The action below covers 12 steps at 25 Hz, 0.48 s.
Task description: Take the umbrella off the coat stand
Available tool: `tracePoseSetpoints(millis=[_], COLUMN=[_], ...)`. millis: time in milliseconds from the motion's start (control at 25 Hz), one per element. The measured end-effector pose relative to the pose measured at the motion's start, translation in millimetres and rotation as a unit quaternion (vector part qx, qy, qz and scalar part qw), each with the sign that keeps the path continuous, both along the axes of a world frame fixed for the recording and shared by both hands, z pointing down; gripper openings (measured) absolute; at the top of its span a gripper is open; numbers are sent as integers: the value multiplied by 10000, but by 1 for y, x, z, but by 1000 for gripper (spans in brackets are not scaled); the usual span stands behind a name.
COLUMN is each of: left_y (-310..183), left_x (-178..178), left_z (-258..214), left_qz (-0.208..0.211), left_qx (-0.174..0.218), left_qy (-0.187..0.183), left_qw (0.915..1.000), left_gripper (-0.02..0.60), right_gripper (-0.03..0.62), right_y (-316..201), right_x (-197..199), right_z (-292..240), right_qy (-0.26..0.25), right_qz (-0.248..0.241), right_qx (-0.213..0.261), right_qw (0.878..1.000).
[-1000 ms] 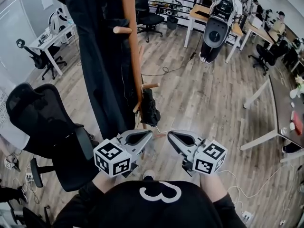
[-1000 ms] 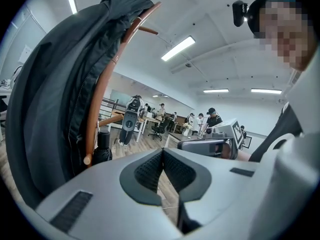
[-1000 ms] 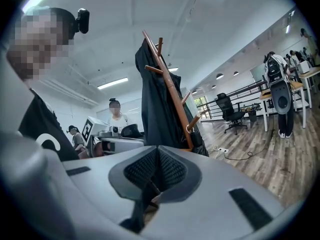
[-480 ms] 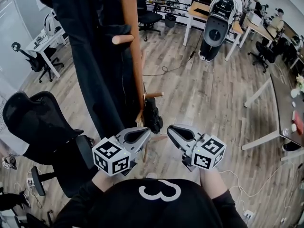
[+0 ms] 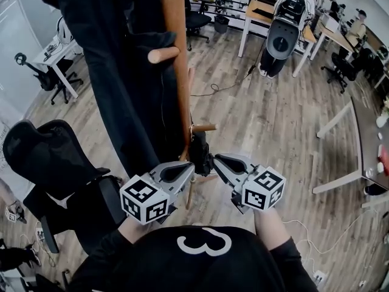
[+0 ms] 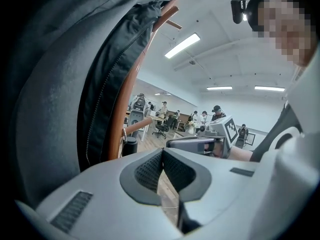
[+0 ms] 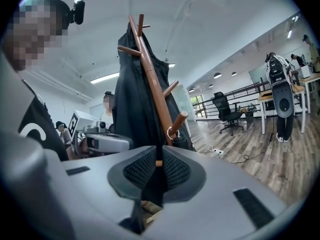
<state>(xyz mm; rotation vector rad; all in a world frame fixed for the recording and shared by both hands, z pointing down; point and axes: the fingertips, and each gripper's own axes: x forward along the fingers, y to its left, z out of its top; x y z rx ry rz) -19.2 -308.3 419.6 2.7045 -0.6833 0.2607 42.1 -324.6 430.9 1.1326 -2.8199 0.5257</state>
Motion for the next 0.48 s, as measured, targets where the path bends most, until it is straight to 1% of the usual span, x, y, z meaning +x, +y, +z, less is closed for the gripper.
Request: tracePoseSetpoints(millis=[80,120,160,240,480], left_y=[-3,-5,-7,-10,-14], left_x=[0,-1,-2,-3,-8], left_z=[4,4,5,6,13], left_qz=[-2,-3,-5,-14,-50], left_qx=[-23,-33,-39,-49,-65], left_qy=[-21,-26,-32,-46,-83], left_qw=[10000,10000,10000,10000,9999], left_gripper=[16,16,15,17,17], right_gripper=[49,84,104,120,189], right_y=[-7,-10,-13,-20,-41], right_x=[0,0,-2,-5,-13], right_z=[4,6,7,11,32], right_qy=[2,-2,0,51,585], right_qz=[-7,-34,-67,-100,-43], right_qx=[-18,-29,-40,-46,56], right_qw=[10000,10000,10000,9999,9983])
